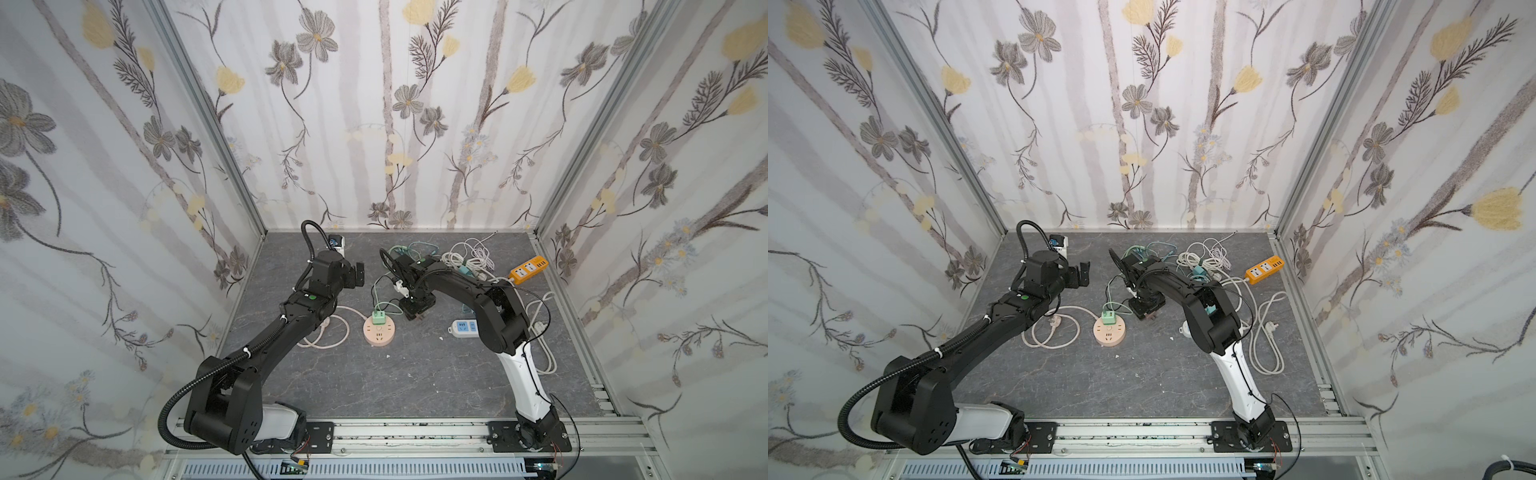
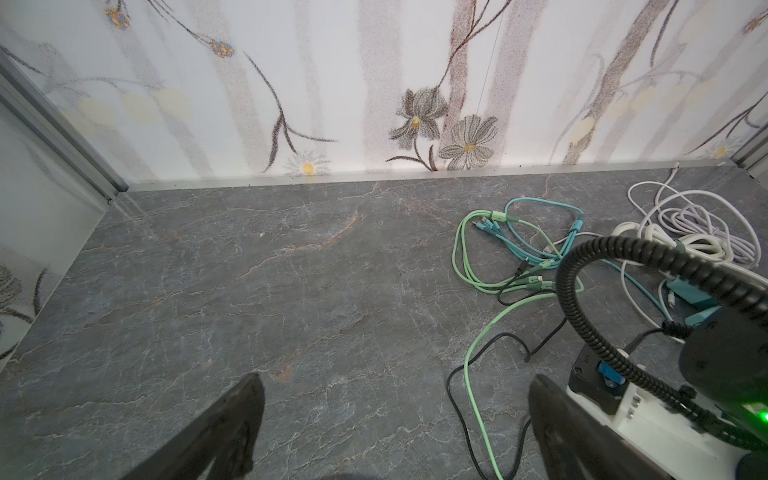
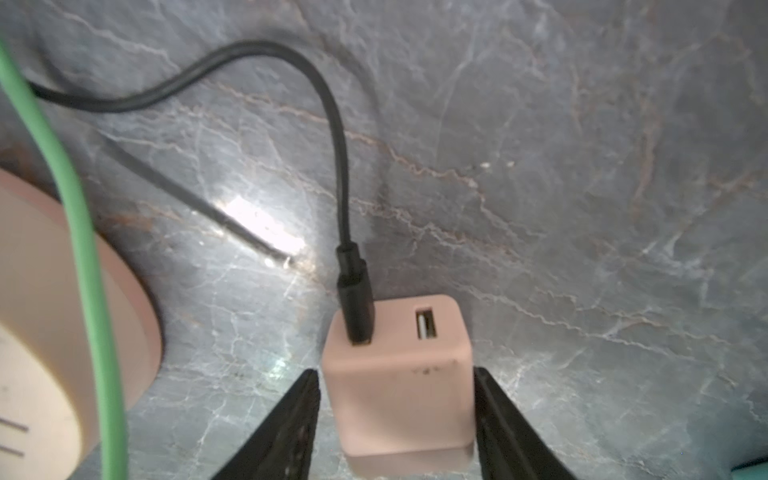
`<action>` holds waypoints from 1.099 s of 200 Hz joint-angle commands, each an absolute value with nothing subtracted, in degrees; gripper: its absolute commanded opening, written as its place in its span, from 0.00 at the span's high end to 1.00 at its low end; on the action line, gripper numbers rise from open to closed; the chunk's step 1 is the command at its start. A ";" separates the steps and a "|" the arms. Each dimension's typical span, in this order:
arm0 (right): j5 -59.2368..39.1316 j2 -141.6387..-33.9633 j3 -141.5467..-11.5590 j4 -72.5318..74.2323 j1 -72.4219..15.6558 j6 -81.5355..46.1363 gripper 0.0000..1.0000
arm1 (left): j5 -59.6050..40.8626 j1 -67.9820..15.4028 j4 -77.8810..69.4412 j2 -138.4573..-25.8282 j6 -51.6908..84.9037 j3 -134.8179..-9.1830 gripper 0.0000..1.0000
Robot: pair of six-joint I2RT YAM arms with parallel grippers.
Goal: Insert the plug
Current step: 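Lift the pink charger with the right gripper while the left arm rises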
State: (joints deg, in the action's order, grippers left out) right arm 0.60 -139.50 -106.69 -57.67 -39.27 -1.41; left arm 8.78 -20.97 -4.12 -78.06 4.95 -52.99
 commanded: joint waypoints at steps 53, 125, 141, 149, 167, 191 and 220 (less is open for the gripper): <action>10.68 -125.56 -95.11 -46.69 -36.75 -5.31 0.64 | 5.57 -19.59 0.06 -81.93 10.63 -58.25 0.00; 21.79 -101.17 -78.68 -37.21 -28.39 -1.46 0.65 | -5.62 -19.60 3.69 -86.94 12.15 -66.19 0.00; 22.72 -97.94 -78.05 -36.32 -26.81 -1.03 0.65 | -6.24 -19.91 4.87 -88.32 12.91 -67.78 0.00; 23.20 -96.24 -77.81 -35.69 -26.19 -0.98 0.65 | -6.12 -20.26 6.04 -89.07 13.01 -68.93 0.00; 24.23 -92.51 -77.05 -34.18 -24.80 -0.72 0.65 | -5.30 -21.72 9.05 -90.97 12.45 -71.43 0.00; 23.20 -86.53 -76.47 -33.04 -22.21 -0.88 0.65 | -3.59 -24.13 12.96 -94.07 11.34 -75.37 0.00; 20.28 -81.60 -76.96 -31.09 -20.71 -0.95 0.65 | -5.41 -25.46 14.62 -97.94 11.56 -79.28 0.00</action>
